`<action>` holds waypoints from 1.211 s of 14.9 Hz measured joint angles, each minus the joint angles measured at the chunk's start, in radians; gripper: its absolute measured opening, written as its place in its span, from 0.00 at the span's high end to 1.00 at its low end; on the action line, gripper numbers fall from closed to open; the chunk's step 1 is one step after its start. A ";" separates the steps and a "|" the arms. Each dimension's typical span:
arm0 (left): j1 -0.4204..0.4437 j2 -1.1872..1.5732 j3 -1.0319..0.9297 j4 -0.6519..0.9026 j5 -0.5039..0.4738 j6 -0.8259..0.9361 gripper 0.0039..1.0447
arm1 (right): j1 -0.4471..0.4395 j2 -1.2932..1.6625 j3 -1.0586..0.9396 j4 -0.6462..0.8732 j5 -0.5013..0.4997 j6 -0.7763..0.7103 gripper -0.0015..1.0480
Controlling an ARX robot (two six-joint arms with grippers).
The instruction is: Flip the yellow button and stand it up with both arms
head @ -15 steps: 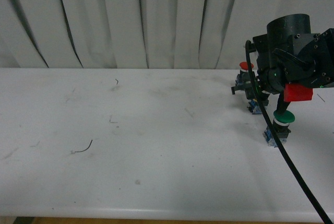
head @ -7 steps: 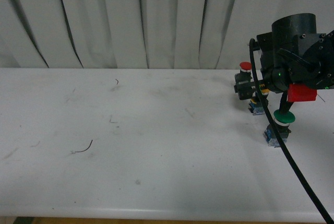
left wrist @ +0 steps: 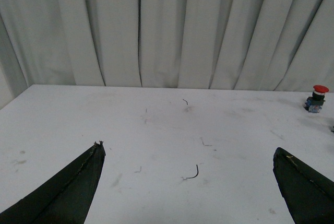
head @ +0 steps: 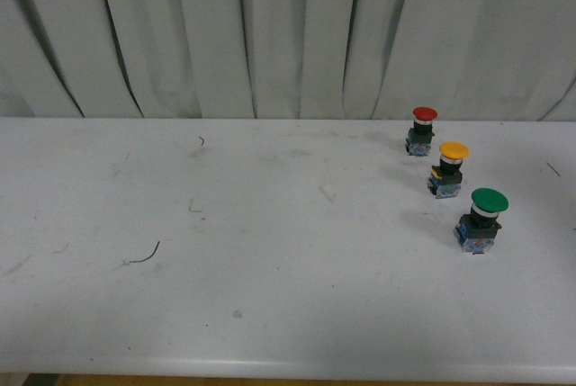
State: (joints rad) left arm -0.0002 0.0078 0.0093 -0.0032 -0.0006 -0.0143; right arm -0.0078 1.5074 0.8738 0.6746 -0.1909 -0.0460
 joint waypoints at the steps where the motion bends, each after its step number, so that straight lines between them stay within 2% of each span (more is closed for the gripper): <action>1: 0.000 0.000 0.000 0.000 0.000 0.000 0.06 | -0.003 -0.166 -0.092 -0.125 0.068 0.019 0.14; 2: 0.000 0.000 0.000 0.000 0.000 0.000 0.06 | -0.001 -0.311 -0.188 -0.212 0.151 0.026 0.24; 3: 0.000 0.000 0.000 0.000 0.000 0.000 0.06 | 0.002 -0.480 -0.306 -0.306 0.182 0.029 0.37; 5: 0.000 0.000 0.000 0.000 0.000 0.000 0.06 | 0.002 -0.818 -0.483 -0.454 0.187 0.031 0.61; 7: 0.000 0.000 0.000 0.000 0.000 0.000 0.06 | 0.002 -1.051 -0.631 -0.451 0.188 0.031 0.86; 8: 0.000 0.000 0.000 0.000 0.000 0.000 0.06 | 0.002 -1.079 -0.667 -0.449 0.188 0.031 0.98; 18: 0.000 0.000 0.000 0.000 0.000 0.000 0.06 | 0.002 -1.271 -0.817 -0.496 0.188 0.036 0.98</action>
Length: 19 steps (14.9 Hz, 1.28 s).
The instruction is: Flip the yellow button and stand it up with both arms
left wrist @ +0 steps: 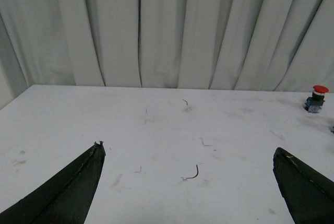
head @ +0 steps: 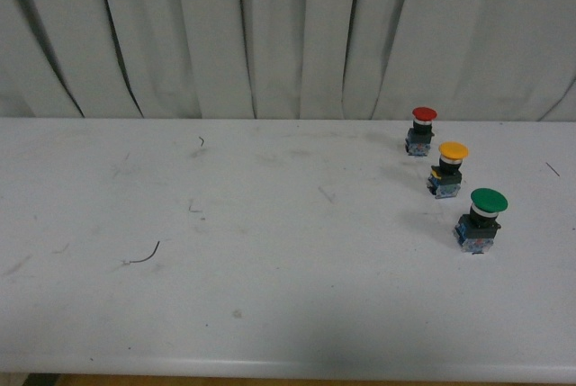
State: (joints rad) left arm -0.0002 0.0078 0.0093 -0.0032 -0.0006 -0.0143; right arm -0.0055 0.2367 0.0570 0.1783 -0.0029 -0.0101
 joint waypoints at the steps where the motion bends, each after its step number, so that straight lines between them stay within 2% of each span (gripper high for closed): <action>1: 0.000 0.000 0.000 0.000 0.000 0.000 0.06 | 0.000 -0.018 -0.006 -0.011 0.000 0.000 0.98; 4: 0.000 0.000 0.000 0.000 0.000 0.000 0.06 | 0.000 -0.071 -0.032 -0.028 0.000 0.002 0.98; 5: 0.000 0.000 0.000 0.000 0.000 0.000 0.06 | 0.000 -0.171 -0.047 -0.161 0.000 0.003 0.98; 6: 0.000 0.000 0.000 0.000 0.000 0.000 0.06 | 0.000 -0.233 -0.044 -0.177 0.003 0.003 0.98; 12: 0.000 0.000 0.000 0.000 0.000 0.000 0.06 | 0.000 -0.233 -0.045 -0.182 0.003 0.003 0.98; 13: 0.000 0.000 0.000 0.000 0.000 0.000 0.06 | 0.000 -0.233 -0.045 -0.182 0.003 0.003 0.90; 19: 0.000 0.000 0.000 0.000 0.000 0.000 0.06 | 0.000 -0.233 -0.045 -0.182 0.003 0.003 0.18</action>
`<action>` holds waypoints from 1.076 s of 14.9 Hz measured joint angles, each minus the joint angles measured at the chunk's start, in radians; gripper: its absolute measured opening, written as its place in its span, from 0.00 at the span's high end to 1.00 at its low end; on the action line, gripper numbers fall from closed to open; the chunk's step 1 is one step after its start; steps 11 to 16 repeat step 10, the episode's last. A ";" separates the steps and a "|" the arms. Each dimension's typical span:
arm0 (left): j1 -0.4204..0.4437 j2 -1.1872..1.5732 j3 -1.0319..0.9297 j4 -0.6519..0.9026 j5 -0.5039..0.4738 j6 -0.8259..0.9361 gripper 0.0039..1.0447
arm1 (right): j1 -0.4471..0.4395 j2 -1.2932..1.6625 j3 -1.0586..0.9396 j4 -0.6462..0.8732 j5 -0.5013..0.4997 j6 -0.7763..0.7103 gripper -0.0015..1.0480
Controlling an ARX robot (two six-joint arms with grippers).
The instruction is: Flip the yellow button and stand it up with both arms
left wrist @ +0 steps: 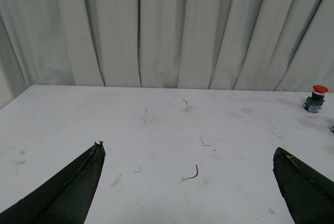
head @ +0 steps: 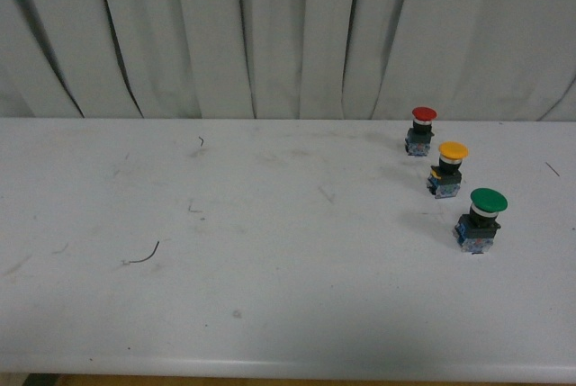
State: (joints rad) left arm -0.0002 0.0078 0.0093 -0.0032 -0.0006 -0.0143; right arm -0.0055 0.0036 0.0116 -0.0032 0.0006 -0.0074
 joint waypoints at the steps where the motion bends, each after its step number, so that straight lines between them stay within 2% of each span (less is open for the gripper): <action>1: 0.000 0.000 0.000 0.000 0.000 0.000 0.06 | 0.000 0.000 0.000 0.000 0.000 0.000 0.06; 16: 0.000 0.000 0.000 0.000 0.000 0.000 0.06 | 0.000 0.000 0.000 0.000 0.000 0.000 0.06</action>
